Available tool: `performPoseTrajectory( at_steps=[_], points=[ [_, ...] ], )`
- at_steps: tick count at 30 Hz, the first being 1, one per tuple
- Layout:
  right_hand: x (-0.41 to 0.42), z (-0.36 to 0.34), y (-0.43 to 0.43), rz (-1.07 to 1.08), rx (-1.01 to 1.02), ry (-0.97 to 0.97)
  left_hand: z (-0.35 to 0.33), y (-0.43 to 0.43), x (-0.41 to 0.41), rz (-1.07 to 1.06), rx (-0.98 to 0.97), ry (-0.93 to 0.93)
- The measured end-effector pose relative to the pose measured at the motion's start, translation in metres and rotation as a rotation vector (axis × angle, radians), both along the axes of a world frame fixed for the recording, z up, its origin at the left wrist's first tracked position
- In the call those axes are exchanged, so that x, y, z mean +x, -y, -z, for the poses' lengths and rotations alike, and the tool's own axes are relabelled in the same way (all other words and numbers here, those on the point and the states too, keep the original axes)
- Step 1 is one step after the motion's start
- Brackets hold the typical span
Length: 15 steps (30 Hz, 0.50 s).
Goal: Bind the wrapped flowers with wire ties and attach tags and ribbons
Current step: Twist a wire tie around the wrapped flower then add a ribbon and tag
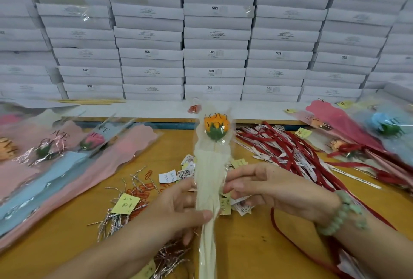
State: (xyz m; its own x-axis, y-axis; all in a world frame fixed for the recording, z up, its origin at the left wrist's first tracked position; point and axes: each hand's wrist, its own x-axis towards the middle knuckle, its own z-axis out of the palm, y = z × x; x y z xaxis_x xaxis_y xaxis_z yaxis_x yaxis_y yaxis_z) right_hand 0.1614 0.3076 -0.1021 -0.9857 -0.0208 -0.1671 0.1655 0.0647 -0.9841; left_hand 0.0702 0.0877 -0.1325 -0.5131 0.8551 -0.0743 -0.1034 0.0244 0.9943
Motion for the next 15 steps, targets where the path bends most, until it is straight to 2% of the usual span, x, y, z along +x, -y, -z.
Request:
performPoseTrajectory(
  at_steps=[5, 10, 15],
  points=[
    [-0.003, -0.002, 0.011, -0.008, 0.491, -0.096, -0.008, 0.004, -0.016, -0.137, 0.114, -0.007],
    [-0.016, 0.014, 0.042, -0.188, 0.934, -0.351, -0.009, 0.004, -0.024, -0.159, 0.158, 0.008],
    [-0.021, 0.024, 0.056, -0.219, 1.139, -0.396, -0.004, 0.003, -0.026, -0.137, 0.163, 0.037]
  ],
)
